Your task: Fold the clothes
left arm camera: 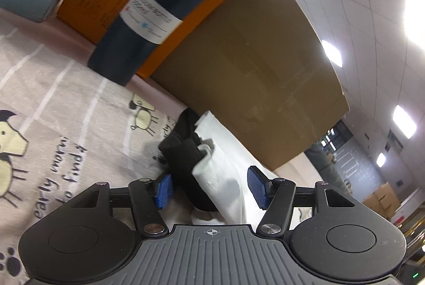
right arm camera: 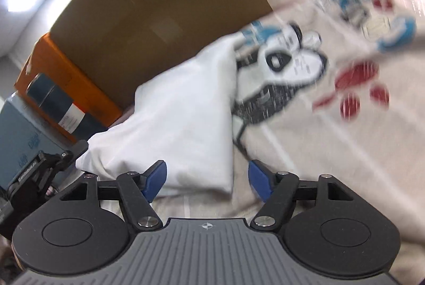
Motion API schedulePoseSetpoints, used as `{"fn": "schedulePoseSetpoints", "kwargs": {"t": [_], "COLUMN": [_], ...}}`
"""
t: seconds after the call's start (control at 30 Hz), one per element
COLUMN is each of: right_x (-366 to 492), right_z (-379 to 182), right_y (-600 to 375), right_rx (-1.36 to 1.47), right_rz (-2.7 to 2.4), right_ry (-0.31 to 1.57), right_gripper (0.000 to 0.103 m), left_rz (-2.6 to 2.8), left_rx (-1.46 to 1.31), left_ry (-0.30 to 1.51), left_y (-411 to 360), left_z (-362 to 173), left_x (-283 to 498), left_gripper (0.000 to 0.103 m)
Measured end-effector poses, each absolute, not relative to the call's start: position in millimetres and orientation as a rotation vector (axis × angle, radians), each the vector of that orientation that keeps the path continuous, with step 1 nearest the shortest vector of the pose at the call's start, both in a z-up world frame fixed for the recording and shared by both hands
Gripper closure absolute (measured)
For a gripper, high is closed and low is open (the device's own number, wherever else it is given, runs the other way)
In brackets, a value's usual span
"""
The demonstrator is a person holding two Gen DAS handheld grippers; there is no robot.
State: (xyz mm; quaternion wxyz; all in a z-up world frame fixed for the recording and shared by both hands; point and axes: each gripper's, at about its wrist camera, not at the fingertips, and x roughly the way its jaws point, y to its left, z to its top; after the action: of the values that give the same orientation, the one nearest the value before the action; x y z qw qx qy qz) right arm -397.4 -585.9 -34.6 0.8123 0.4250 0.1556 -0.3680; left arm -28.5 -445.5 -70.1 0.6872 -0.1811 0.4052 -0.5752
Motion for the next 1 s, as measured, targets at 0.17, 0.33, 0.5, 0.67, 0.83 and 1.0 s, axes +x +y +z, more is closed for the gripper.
{"fn": "schedulePoseSetpoints", "kwargs": {"t": [0.17, 0.33, 0.5, 0.67, 0.83, 1.0], "right_x": [-395.7, -407.1, -411.6, -400.9, -389.9, -384.3], "right_z": [-42.3, -30.2, -17.1, -28.1, -34.2, -30.8], "right_y": [-580.8, -576.6, -575.4, -574.1, -570.7, -562.1], "right_rx": [0.98, 0.998, 0.965, 0.918, 0.83, 0.736], "right_rz": [-0.79, -0.801, -0.852, -0.913, -0.966, -1.025], "right_ry": [0.316, 0.227, 0.239, 0.335, 0.404, 0.445], "right_gripper": [0.083, 0.095, 0.095, 0.095, 0.095, 0.086], "left_rz": [-1.299, -1.34, -1.339, -1.313, -1.283, -1.246], "left_rx": [-0.344, -0.348, -0.289, -0.191, -0.095, -0.043], "left_ry": [0.892, 0.885, 0.873, 0.841, 0.808, 0.757], "left_y": [-451.9, -444.9, -442.0, -442.4, -444.9, -438.0], "left_z": [-72.5, -68.4, -64.4, -63.8, -64.9, -60.5], "left_x": [-27.6, -31.1, -38.4, -47.8, -55.3, -65.6], "left_gripper": [0.076, 0.088, 0.09, 0.089, 0.083, 0.072]}}
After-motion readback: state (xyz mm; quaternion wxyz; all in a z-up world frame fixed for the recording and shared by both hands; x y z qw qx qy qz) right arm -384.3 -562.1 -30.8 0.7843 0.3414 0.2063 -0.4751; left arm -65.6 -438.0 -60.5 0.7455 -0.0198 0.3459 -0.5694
